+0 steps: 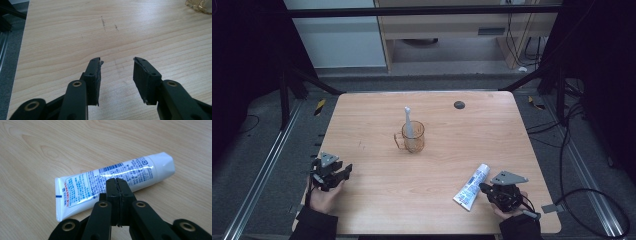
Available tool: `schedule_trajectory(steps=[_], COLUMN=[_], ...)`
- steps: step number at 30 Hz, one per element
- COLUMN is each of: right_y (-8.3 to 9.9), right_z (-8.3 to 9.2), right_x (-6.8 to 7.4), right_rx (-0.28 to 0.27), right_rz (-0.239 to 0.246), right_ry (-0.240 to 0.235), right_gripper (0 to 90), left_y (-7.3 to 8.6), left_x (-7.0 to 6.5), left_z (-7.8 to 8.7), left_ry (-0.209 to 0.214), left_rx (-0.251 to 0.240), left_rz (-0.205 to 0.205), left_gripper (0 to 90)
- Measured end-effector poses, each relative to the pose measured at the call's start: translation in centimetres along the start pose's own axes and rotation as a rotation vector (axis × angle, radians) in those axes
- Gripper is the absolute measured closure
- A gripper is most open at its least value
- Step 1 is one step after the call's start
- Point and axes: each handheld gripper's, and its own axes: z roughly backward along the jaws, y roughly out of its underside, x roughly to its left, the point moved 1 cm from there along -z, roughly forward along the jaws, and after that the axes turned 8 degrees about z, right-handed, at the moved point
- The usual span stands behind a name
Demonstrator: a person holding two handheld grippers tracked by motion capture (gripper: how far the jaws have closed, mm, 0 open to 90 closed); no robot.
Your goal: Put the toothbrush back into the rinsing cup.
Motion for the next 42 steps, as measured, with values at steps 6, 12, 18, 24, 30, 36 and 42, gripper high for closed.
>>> schedule_trajectory(steps=[6,12,18,24,30,36,42], right_y=[0.4,0.6,0.6,0.4,0.0,-0.6,-1.1], right_z=[-0.3,-0.9,-1.5,-1.9,-2.5,-3.4,-4.1], right_x=[0.5,0.9,1.4,1.7,2.3,2.3,2.2], right_rx=[0.034,0.051,0.061,0.050,0.040,0.030,0.024], right_rz=[0.011,0.022,0.032,0.037,0.038,0.028,0.037], right_ry=[-0.036,-0.063,-0.083,-0.083,-0.078,-0.065,-0.062], right_gripper=[90.0,90.0,90.0,90.0,90.0,90.0,90.0], left_y=[0.0,0.0,0.0,0.0,-0.1,-0.1,-0.1], left_x=[0.0,0.0,0.0,-0.1,-0.1,-0.1,-0.1], left_z=[0.0,0.0,0.0,-0.1,0.0,-0.1,-0.1], left_ry=[0.000,0.000,0.000,-0.002,-0.003,-0.004,-0.005], left_rx=[0.000,0.000,-0.001,0.002,0.000,0.002,0.003], left_rz=[0.000,0.000,-0.001,-0.004,-0.005,-0.005,-0.006], left_gripper=[56.7,56.8,56.9,56.9,57.0,57.1,57.1])
